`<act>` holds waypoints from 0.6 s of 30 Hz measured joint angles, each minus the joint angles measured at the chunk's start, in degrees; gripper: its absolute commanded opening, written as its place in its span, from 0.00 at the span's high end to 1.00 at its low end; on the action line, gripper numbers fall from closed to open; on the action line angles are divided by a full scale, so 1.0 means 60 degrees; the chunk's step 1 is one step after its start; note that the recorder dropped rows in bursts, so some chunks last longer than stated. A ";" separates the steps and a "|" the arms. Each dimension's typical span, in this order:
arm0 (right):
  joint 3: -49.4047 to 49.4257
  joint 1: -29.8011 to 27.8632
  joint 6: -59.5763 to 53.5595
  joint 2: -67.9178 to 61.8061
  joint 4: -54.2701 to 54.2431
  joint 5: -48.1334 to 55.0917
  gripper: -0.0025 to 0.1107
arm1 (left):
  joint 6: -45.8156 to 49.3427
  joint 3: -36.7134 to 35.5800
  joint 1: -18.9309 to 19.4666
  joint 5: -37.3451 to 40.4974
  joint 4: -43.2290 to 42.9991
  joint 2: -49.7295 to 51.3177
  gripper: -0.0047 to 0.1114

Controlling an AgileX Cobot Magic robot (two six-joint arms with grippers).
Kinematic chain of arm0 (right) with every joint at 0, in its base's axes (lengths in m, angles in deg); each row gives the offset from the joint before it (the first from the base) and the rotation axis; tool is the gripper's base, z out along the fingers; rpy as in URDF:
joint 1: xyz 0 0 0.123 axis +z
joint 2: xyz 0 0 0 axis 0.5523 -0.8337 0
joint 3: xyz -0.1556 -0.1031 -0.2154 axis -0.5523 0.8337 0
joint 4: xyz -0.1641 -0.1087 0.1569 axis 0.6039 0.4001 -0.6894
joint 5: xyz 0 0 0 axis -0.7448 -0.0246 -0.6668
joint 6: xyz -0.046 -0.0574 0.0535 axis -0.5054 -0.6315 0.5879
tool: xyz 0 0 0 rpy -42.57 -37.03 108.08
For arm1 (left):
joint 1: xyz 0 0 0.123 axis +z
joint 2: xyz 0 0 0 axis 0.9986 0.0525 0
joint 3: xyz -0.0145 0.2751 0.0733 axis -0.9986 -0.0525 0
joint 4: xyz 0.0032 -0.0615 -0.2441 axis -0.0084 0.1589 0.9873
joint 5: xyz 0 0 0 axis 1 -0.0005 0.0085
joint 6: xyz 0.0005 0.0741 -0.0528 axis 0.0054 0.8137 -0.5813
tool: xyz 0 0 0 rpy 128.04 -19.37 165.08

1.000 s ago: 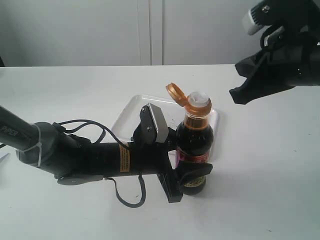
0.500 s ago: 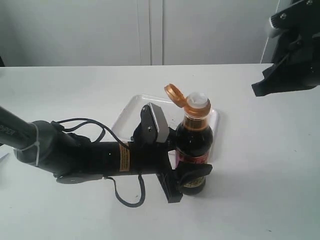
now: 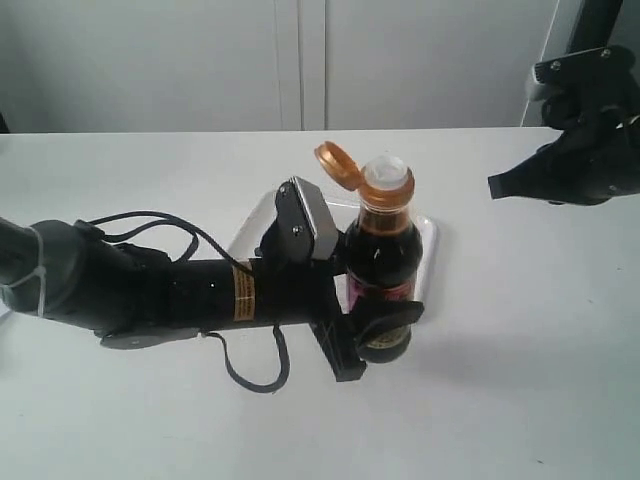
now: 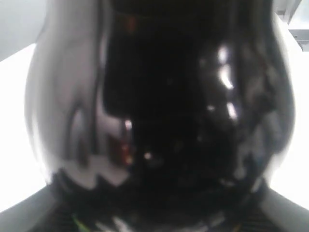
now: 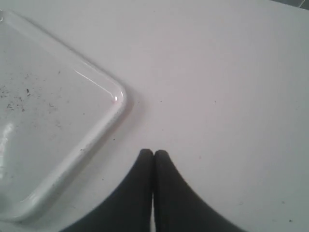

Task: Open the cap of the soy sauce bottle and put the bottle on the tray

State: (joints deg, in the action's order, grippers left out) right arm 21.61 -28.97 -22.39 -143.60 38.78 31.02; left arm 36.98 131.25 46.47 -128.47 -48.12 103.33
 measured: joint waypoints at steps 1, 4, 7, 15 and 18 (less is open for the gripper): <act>0.0158 0.0000 0.0000 0.0000 0.0003 -0.0161 0.98 | 0.0000 0.0000 0.0000 0.0000 0.0065 -0.0111 0.96; 0.0557 0.0000 -0.0137 0.0000 -0.0020 -0.0424 0.98 | 0.0000 0.0000 0.0000 0.0325 0.0176 -0.0293 0.96; 0.0904 0.0000 -0.0401 0.0000 -0.0020 -0.0598 0.98 | -0.0151 0.0512 0.0000 0.1527 0.0370 -0.0349 0.96; 0.0918 0.0000 -0.0607 0.0000 -0.0020 -0.0607 0.98 | -0.0478 0.1843 0.0459 0.2278 0.1014 -0.0349 0.96; 0.0918 0.0000 -0.0607 0.0000 -0.0020 -0.0607 0.98 | -0.0495 0.1843 0.1067 0.2208 0.1377 -0.0349 0.96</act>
State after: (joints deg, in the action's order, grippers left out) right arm 27.11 -28.97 -26.03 -143.60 38.66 27.38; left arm 34.01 142.31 52.88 -115.22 -39.86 101.23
